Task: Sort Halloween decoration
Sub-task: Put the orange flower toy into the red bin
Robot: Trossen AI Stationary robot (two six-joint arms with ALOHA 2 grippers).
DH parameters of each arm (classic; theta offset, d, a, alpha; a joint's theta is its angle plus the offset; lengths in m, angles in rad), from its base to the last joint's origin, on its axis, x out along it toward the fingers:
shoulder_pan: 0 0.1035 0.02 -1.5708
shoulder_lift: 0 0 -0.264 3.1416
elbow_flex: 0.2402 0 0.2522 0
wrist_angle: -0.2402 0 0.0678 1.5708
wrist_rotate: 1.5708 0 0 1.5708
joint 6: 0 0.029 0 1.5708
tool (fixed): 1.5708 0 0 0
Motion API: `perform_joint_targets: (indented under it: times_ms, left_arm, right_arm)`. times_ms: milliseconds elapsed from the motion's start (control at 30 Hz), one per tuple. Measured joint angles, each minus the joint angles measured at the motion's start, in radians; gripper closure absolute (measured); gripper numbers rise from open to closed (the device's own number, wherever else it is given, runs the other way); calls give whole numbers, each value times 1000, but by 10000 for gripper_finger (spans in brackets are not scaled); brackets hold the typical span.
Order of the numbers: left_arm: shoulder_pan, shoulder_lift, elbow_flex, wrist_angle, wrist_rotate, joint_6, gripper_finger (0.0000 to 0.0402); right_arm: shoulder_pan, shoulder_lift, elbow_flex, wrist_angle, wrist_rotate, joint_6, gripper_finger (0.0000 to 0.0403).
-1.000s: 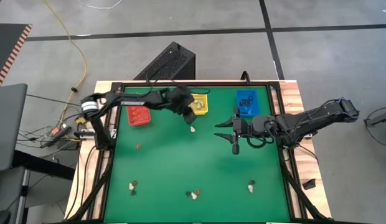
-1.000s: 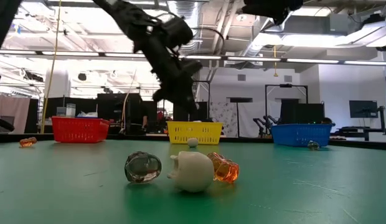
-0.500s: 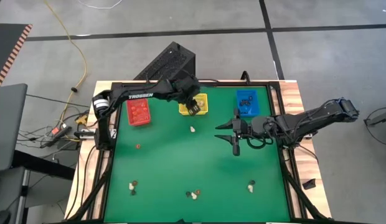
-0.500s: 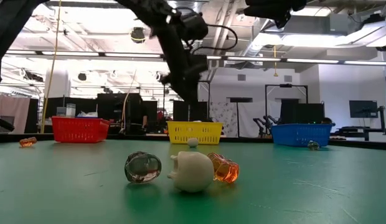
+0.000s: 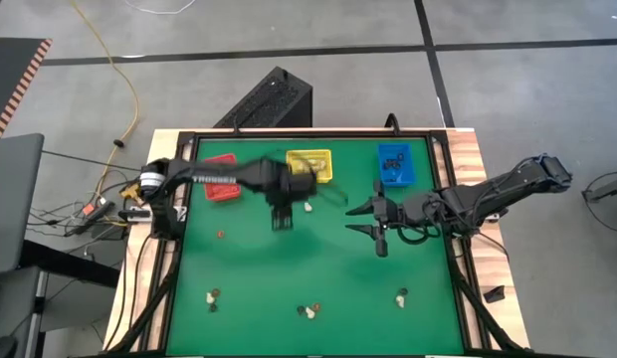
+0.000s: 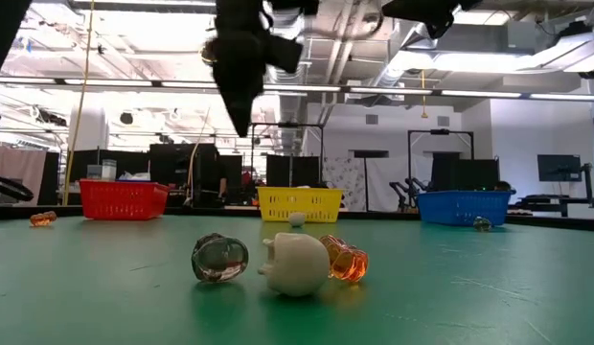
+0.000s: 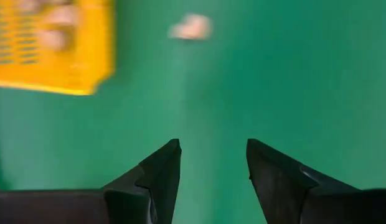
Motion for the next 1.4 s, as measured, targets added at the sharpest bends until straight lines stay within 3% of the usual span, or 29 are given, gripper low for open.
perform_joint_targets:
  times_ms: [100, 433, 667, 833, 1000, 1400]
  left_arm:
    - [-131, -10, -1, -51, 3, -40, 228]
    - [-625, -62, 0, -148, 71, -419, 228]
    - [-868, -33, -13, -144, 61, -608, 228]
    - [-942, -29, -150, -86, 46, -818, 228]
    - [-981, -55, -277, 24, 48, -878, 228]
    - [-961, -208, -609, 266, 47, -1085, 228]
  right_arm:
    - [26, 0, 0, -10, -3, 23, 228]
    - [120, 0, 0, -19, -3, 41, 228]
    - [121, 34, 0, 23, -2, 38, 228]
    - [96, 104, 0, 59, -2, -8, 227]
    - [69, 159, 39, 89, -2, -152, 227]
    - [33, 200, 83, 75, -23, -171, 227]
